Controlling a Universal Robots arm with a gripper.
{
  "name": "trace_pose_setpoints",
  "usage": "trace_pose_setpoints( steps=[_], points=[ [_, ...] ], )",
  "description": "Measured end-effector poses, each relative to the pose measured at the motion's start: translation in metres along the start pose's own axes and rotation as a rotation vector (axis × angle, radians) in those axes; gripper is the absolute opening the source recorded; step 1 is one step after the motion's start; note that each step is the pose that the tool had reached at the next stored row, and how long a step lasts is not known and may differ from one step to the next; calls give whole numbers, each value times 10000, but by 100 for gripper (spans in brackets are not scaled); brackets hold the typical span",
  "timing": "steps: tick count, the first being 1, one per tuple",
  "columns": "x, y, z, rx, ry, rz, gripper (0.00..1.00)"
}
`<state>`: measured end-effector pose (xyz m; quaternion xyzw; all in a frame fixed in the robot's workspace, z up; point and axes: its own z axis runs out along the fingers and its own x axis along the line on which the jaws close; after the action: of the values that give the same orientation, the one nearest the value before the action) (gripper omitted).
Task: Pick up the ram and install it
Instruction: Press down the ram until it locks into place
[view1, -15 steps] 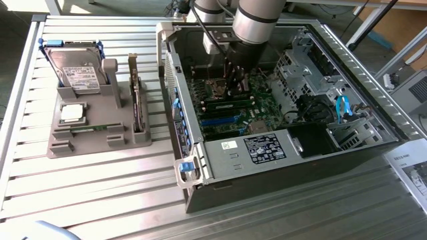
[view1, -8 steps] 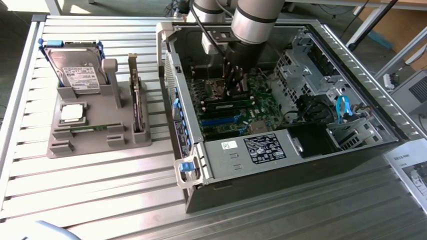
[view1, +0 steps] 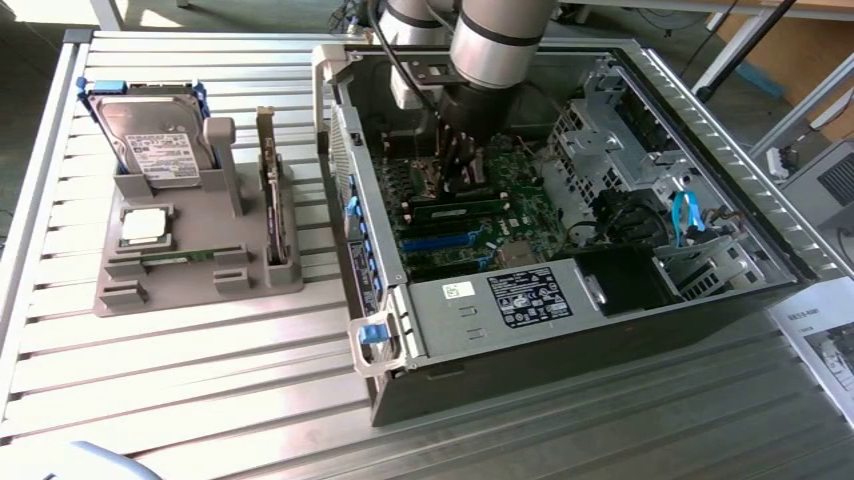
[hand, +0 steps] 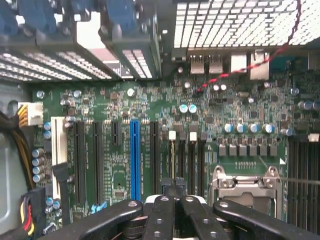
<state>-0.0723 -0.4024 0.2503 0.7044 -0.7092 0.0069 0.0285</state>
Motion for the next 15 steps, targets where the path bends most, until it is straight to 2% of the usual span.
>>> trace_pose_setpoints(
  steps=[7, 15],
  points=[
    [0, 104, 3, 0, 0, 1, 10],
    [1, 131, 5, 0, -1, 1, 10]
  ],
)
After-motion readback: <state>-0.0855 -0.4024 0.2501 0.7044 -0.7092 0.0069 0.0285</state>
